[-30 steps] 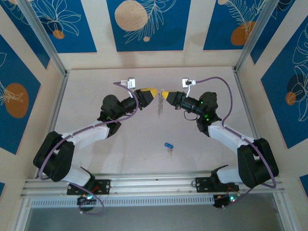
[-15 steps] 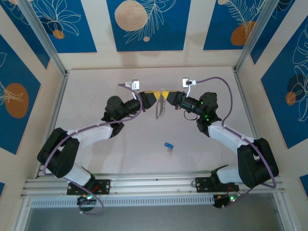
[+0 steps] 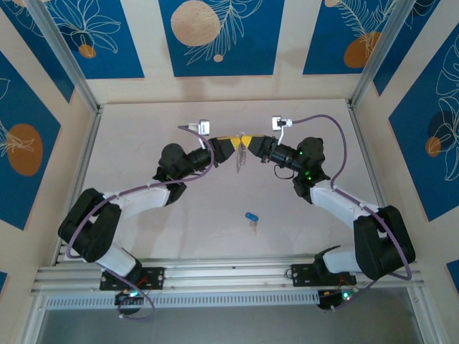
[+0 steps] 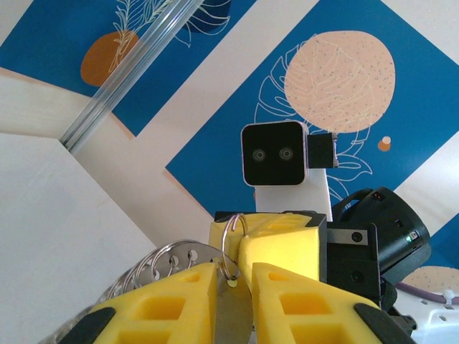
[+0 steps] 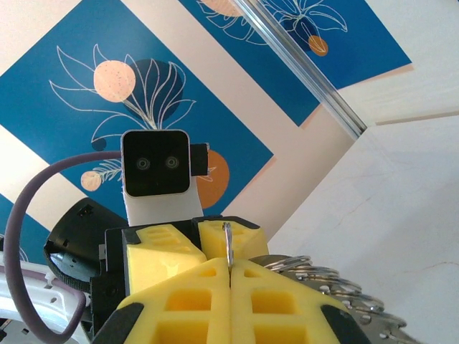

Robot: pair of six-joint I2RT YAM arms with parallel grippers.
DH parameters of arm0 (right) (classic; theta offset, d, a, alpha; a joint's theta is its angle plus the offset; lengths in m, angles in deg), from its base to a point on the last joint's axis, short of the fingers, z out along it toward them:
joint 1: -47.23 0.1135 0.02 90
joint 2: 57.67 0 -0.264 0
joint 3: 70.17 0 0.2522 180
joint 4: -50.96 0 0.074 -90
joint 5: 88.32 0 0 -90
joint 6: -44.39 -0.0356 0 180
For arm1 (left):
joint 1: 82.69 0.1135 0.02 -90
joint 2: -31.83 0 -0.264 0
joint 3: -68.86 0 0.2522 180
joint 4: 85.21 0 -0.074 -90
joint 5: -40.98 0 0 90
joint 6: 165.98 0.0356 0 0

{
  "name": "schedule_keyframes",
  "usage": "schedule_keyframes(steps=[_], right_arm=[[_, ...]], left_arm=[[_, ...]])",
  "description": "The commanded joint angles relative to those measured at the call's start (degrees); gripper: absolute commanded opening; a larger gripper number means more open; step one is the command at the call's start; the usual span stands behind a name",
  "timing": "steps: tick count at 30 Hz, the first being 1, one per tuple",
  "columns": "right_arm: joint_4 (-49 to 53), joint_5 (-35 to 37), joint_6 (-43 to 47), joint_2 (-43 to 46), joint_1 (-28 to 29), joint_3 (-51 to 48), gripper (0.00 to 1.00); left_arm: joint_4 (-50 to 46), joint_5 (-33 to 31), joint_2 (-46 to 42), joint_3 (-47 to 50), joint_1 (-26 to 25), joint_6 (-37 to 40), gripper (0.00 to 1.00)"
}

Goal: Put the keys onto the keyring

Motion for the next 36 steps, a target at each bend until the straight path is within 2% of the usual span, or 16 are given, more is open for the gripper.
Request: schedule_keyframes(steps=[1, 5, 8, 13, 16, 18, 20, 29, 36], right_arm=[[-2.5, 0.4, -0.1, -0.3, 0.3, -0.1, 0.0], [-2.5, 0.3, -0.2, -0.2, 0.3, -0.2, 0.0], [-2.5, 0.2, -0.1, -0.3, 0.3, -0.2, 0.0], [-2.4, -0.1, 0.0, -0.3, 0.3, -0.2, 0.0], [-2.3, -0.4, 0.1, -0.2, 0.1, -0.3, 0.0], [-2.3, -0.4, 0.1, -0.2, 0.1, -0.4, 0.0], [-2.3, -0.4, 0.1, -0.1, 0.1, -0.3, 0.0], [-2.2, -0.6, 0.1, 0.1, -0.1, -0.4, 0.0], [-2.2, -0.6, 0.2, 0.1, -0.1, -0.6, 0.0]], left_arm=[[3.6, 0.6, 1.1, -1.9, -0.8, 0.1, 0.2], [4.6, 0.3, 1.5, -2.0, -0.9, 0.0, 0.19], [5.0, 0.5, 1.9, -2.3, -0.9, -0.2, 0.11], [5.9, 0.6, 2.4, -2.6, -1.0, -0.2, 0.03], [6.7, 0.8, 2.6, -2.6, -1.0, -0.3, 0.02], [7.4, 0.9, 2.8, -2.7, -1.0, -0.4, 0.06], [8.1, 0.4, 2.7, -2.4, -1.1, -0.5, 0.15], [8.7, 0.1, 2.9, -2.4, -1.0, -0.1, 0.16], [10.1, -0.3, 3.3, -2.3, -1.0, -0.6, 0.23]])
